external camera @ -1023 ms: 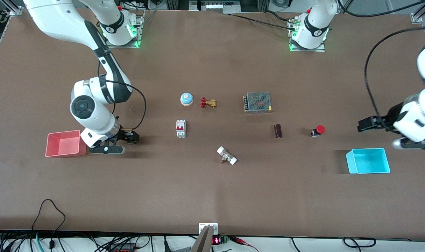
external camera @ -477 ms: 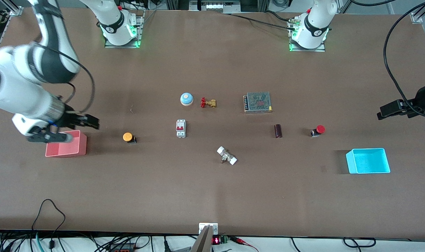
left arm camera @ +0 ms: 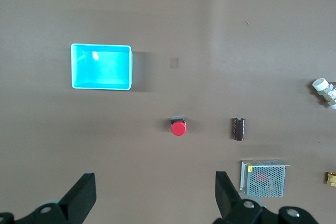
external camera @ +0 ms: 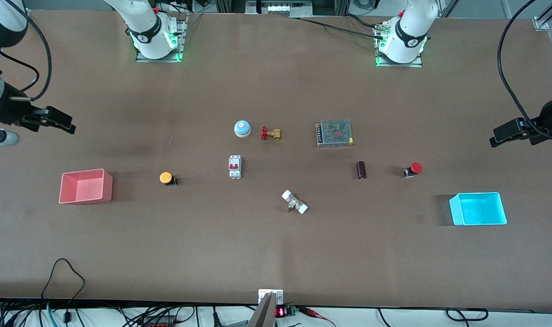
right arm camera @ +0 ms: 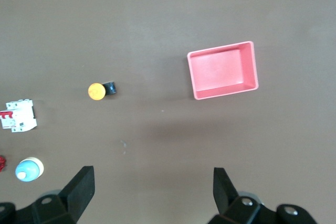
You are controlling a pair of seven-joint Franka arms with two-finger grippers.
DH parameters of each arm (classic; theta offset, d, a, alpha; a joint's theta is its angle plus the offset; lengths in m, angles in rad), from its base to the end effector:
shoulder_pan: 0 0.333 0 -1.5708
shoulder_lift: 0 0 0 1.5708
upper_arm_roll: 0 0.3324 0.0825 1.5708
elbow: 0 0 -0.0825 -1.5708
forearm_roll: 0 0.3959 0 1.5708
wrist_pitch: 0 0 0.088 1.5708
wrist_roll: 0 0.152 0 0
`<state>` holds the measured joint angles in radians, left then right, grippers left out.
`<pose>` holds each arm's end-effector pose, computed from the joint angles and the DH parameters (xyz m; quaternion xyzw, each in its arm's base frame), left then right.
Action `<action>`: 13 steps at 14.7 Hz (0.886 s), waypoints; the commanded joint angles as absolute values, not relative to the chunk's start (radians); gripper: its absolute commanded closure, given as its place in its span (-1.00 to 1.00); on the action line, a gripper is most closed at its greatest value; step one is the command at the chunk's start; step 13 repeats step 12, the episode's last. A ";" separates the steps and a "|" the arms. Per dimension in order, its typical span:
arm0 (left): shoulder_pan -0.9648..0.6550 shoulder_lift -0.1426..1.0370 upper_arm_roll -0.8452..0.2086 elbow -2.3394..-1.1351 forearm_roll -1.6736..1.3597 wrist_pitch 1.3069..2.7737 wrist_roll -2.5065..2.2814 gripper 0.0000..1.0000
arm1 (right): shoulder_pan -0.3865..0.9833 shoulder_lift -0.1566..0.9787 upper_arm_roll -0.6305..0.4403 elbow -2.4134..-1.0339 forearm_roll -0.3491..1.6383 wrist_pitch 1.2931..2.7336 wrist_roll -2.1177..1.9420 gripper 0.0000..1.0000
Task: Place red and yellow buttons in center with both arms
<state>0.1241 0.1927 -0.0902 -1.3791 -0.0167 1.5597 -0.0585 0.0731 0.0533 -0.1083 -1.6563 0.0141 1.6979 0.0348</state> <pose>0.6261 0.0239 0.5730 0.9987 0.0469 -0.0059 0.0169 0.5895 -0.0175 0.5346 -0.9993 0.0359 0.0057 0.0041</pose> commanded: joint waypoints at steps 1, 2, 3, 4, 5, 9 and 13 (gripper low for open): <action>0.118 0.161 -0.077 -1.413 -0.028 1.560 -0.061 -1.00 | 0.032 0.037 -0.103 -1.641 0.017 1.648 0.023 -1.00; 0.118 0.153 -0.077 -1.414 -0.028 1.556 -0.058 -1.00 | 0.032 0.035 -0.100 -1.638 0.017 1.622 0.025 -1.00; 0.118 0.146 -0.077 -1.419 -0.028 1.551 -0.055 -1.00 | 0.034 0.035 -0.098 -1.635 0.018 1.617 0.029 -1.00; 0.118 0.140 -0.078 -1.420 -0.028 1.549 -0.054 -1.00 | 0.032 0.037 -0.098 -1.635 0.018 1.617 0.029 -1.00; 0.118 0.137 -0.080 -1.422 -0.028 1.549 -0.054 -1.00 | 0.034 0.035 -0.098 -1.635 0.017 1.617 0.029 -1.00; 0.118 0.137 -0.078 -1.422 -0.025 1.536 -0.035 -1.00 | 0.035 0.035 -0.095 -1.635 0.017 1.615 0.029 -1.00; 0.121 0.133 -0.078 -1.422 -0.026 1.529 -0.035 -1.00 | 0.035 0.035 -0.095 -1.635 0.015 1.615 0.029 -1.00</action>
